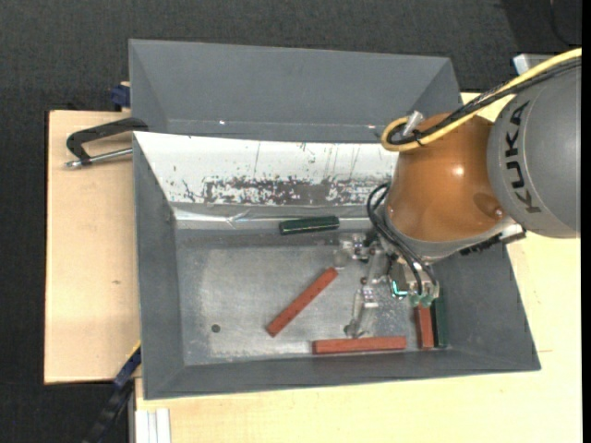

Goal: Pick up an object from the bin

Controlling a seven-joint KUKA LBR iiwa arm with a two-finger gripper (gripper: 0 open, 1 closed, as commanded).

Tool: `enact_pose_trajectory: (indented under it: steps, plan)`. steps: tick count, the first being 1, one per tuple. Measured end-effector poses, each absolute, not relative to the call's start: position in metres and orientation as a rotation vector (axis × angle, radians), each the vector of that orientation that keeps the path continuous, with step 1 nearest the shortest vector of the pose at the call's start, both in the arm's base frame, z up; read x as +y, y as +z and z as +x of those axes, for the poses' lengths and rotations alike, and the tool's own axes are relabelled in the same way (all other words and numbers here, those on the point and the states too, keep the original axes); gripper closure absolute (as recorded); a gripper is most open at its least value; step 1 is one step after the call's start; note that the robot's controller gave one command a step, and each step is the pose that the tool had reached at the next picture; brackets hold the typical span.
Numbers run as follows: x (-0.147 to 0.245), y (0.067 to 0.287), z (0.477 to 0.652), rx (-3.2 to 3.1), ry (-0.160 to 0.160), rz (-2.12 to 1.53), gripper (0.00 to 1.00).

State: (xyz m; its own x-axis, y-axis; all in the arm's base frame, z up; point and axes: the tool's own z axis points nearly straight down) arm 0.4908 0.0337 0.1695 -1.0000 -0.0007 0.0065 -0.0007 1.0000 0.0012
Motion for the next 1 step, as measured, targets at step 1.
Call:
enact_pose_trajectory:
  steps: [1]
  plan:
    - [0.0336,0.1735,0.4926,-3.143,-0.002,0.000,0.00]
